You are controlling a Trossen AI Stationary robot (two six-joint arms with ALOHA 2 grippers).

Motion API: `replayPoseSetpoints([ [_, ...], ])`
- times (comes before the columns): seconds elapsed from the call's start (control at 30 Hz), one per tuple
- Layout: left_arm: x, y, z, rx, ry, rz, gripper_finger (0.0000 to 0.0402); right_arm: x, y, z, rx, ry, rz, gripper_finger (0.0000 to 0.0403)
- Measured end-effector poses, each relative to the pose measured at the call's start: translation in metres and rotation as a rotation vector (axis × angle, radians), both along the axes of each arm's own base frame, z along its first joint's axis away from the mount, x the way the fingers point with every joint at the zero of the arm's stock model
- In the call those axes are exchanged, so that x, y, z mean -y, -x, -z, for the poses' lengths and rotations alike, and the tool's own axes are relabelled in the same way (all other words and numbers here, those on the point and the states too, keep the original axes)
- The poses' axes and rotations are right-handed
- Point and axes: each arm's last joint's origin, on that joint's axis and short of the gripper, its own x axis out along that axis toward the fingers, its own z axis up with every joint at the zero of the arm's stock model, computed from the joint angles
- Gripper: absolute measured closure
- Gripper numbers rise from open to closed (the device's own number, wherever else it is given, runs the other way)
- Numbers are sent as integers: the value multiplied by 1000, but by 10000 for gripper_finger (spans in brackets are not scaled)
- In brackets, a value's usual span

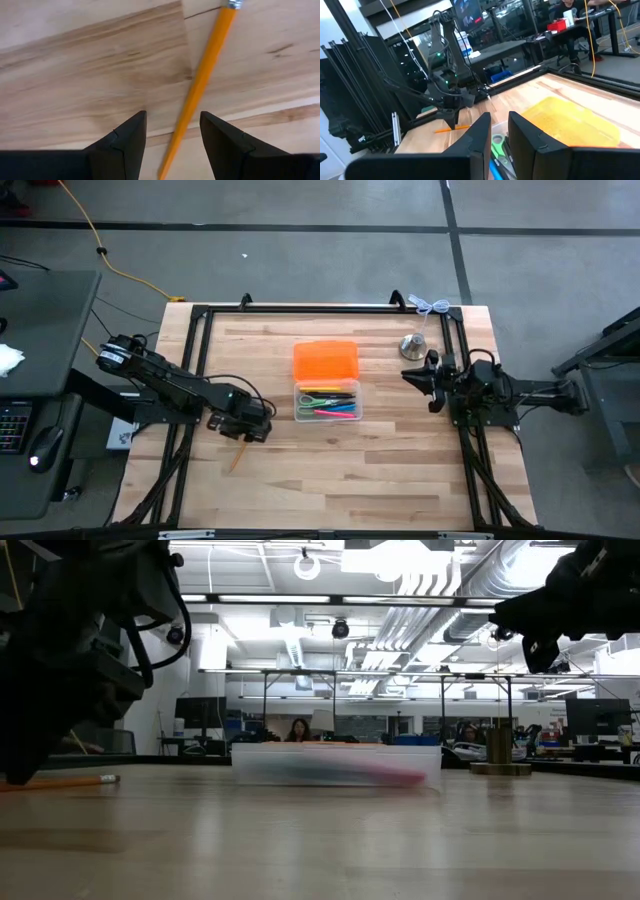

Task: Pick & place school supplies into a supply box
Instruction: Put the orange pencil into the orange supply box

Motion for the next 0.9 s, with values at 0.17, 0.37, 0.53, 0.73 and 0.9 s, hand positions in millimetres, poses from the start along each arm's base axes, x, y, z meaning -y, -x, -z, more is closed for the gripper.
replayPoseSetpoints([
  [0.17, 0, 0, 0, -10, -1, -7, 186, 0, 0, -1, 6, 16, 1, 359],
  [0.37, 2, -5, 10, -44, 31, -8, 186, 0, 0, -1, 5, 27, 5, 359],
  [0.53, 3, -11, 11, -98, 9, -9, 186, 0, 0, -1, 10, 26, 8, 359],
  [0.73, 4, -14, 11, -120, -39, -8, 186, 0, 0, -2, 16, 23, 8, 359],
  [0.9, 4, -15, 12, -132, -45, -12, 186, 0, 0, -2, 20, 24, 8, 359],
])
